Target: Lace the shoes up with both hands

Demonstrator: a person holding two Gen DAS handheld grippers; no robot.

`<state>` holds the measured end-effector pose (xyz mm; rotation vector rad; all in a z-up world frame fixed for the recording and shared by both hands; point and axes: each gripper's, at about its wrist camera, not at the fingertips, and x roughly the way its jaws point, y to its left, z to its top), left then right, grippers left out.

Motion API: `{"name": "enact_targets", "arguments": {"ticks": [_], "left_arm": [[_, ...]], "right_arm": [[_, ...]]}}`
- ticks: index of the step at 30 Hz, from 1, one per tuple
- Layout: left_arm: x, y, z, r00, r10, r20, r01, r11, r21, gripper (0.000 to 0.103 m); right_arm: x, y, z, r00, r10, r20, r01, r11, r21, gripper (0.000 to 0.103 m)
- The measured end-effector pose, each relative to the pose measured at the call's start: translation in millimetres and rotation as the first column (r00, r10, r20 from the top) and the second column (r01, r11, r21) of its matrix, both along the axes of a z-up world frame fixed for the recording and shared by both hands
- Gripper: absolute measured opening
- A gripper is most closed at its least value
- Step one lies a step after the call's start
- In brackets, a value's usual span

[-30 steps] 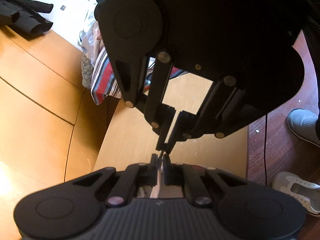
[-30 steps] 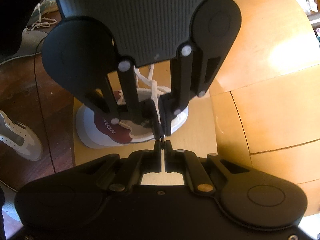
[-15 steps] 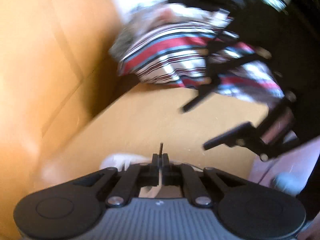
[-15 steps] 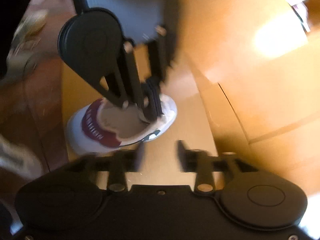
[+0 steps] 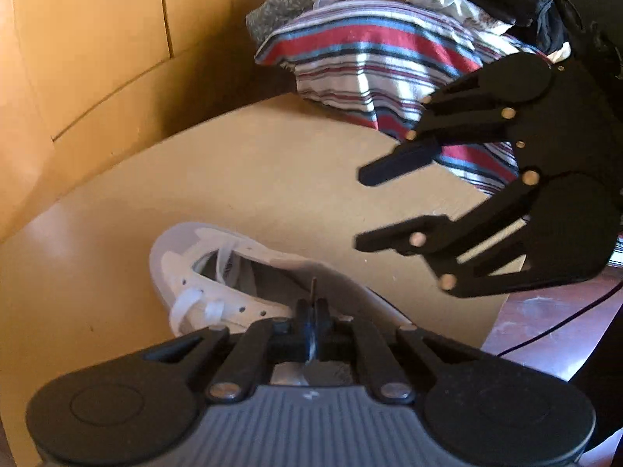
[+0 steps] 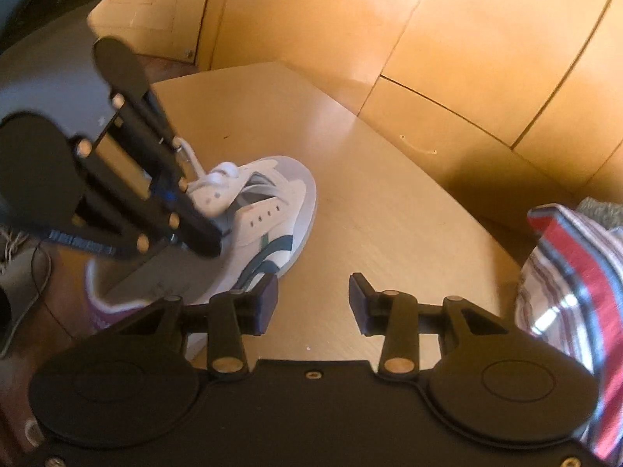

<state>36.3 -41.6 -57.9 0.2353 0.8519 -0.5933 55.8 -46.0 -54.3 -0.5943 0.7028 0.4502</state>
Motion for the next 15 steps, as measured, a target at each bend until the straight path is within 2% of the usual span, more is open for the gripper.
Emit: {"name": "enact_targets", "arguments": {"ticks": [1,3,6,9,13,15], "left_arm": [[1.9,2.1,2.1,1.000,0.010,-0.011,-0.010,1.000,-0.018,0.002],[2.0,7.5,14.6,1.000,0.015,-0.013,-0.015,0.999,-0.046,0.003],[-0.2,18.7,32.9,0.999,0.034,0.040,-0.031,0.998,-0.059,0.003],[3.7,33.8,46.9,0.993,0.087,0.077,-0.078,0.990,-0.115,0.002],[17.2,34.7,37.4,0.991,0.112,0.068,-0.103,0.987,-0.124,0.003],[19.8,31.4,27.3,0.993,0.109,0.055,-0.104,0.991,-0.089,0.003]], "right_arm": [[-6.1,10.4,-4.3,1.000,-0.004,-0.004,0.004,1.000,0.005,0.041],[8.4,23.9,2.8,1.000,0.013,-0.003,-0.013,1.000,0.008,0.041],[10.6,19.5,11.6,1.000,0.014,-0.001,-0.014,0.999,0.053,0.043],[14.2,18.6,9.3,1.000,0.010,-0.011,-0.009,0.998,0.062,0.044],[12.7,24.0,2.2,0.999,0.030,-0.032,-0.029,0.998,0.050,0.044],[13.7,24.9,0.4,0.999,0.033,-0.034,-0.032,0.998,0.054,0.044]]}}
